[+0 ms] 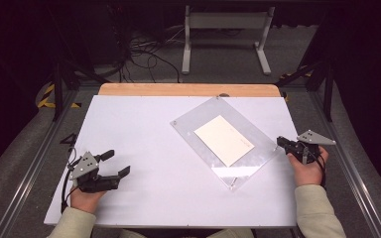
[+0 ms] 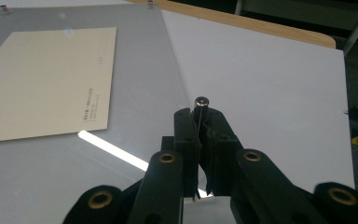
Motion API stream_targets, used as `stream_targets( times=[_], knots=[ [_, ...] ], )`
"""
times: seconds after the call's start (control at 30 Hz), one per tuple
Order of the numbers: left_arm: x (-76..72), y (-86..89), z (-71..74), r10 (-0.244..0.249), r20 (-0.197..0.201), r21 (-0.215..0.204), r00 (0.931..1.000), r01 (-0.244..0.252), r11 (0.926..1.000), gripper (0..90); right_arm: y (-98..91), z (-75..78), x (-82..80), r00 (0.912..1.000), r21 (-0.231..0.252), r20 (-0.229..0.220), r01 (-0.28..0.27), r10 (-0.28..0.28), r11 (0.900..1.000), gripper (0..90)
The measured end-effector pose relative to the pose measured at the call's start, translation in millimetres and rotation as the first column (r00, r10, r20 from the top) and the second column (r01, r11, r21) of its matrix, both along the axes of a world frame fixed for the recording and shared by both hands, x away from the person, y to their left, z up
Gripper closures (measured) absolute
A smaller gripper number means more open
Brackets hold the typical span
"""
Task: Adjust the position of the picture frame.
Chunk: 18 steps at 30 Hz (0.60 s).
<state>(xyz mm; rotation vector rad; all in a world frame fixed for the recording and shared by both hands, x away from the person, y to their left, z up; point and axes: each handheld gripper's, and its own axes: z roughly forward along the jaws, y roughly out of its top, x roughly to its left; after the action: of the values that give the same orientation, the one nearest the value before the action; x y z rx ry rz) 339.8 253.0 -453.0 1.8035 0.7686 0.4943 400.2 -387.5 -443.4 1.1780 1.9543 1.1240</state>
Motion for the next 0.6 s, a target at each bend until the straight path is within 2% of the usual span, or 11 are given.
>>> stream_targets(
  times=[0.13, 0.2, 0.23, 0.27, 0.3, 0.37, 0.43, 0.47, 0.53, 0.57, 0.6],
  knots=[
    [0.8, 0.4, 0.2, -0.001, 0.002, 0.003, 1.0000, 0.001, 1.0000, 15.9, 4.3, 3.3, -8.1, 0.9972, -0.004, 0.027, 0.070, -0.070, 0.9976, 69.4],
    [1.1, -0.2, 0.6, -0.002, 0.001, 0.001, 1.0000, 0.002, 1.0000, 15.9, 8.1, 11.7, -16.9, 0.9914, -0.041, 0.064, 0.117, -0.114, 0.9923, 62.3],
    [2.0, -1.2, 1.0, -0.006, 0.003, 0.001, 1.0000, 0.006, 1.0000, 15.9, 13.2, 22.4, -26.8, 0.9891, -0.023, 0.105, 0.106, -0.103, 0.9941, 59.4],
    [2.0, -1.2, 1.0, -0.006, 0.003, 0.001, 1.0000, 0.006, 1.0000, 16.0, 13.2, 22.4, -26.8, 0.9891, -0.023, 0.105, 0.106, -0.103, 0.9941, 59.4],
    [2.8, -2.4, 1.2, -0.007, 0.001, 0.000, 1.0000, 0.007, 1.0000, 16.0, 16.0, 26.0, -30.4, 0.9894, -0.012, 0.117, 0.089, -0.087, 0.9960, 59.1],
    [4.1, -3.9, 1.9, -0.008, -0.012, 0.001, 0.9999, 0.008, 1.0000, 16.2, 28.4, 35.0, -41.2, 0.9907, 0.014, 0.136, 0.004, -0.006, 0.9999, 57.1],
    [5.4, -5.5, 3.4, -0.012, -0.013, 0.001, 0.9998, 0.012, 0.9999, 16.3, 37.8, 38.1, -48.9, 0.9884, 0.039, 0.140, -0.065, 0.059, 0.9971, 56.7],
    [6.3, -6.7, 4.7, -0.018, -0.013, 0.006, 0.9998, 0.018, 0.9998, 16.5, 48.2, 39.5, -57.8, 0.9830, 0.066, 0.129, -0.140, 0.130, 0.9880, 55.5],
    [7.8, -8.7, 5.1, -0.023, -0.018, 0.004, 0.9996, 0.024, 0.9997, 16.5, 56.6, 39.2, -65.6, 0.9727, 0.099, 0.124, -0.209, 0.196, 0.9730, 55.2],
    [7.8, -8.7, 5.1, -0.023, -0.018, 0.004, 0.9996, 0.024, 0.9997, 16.6, 56.6, 39.2, -65.6, 0.9727, 0.099, 0.124, -0.209, 0.196, 0.9730, 55.2],
    [9.3, -10.4, 4.9, -0.026, -0.020, 0.003, 0.9995, 0.026, 0.9997, 16.6, 61.5, 38.8, -70.0, 0.9647, 0.111, 0.129, -0.244, 0.230, 0.9633, 54.6]
  ],
)
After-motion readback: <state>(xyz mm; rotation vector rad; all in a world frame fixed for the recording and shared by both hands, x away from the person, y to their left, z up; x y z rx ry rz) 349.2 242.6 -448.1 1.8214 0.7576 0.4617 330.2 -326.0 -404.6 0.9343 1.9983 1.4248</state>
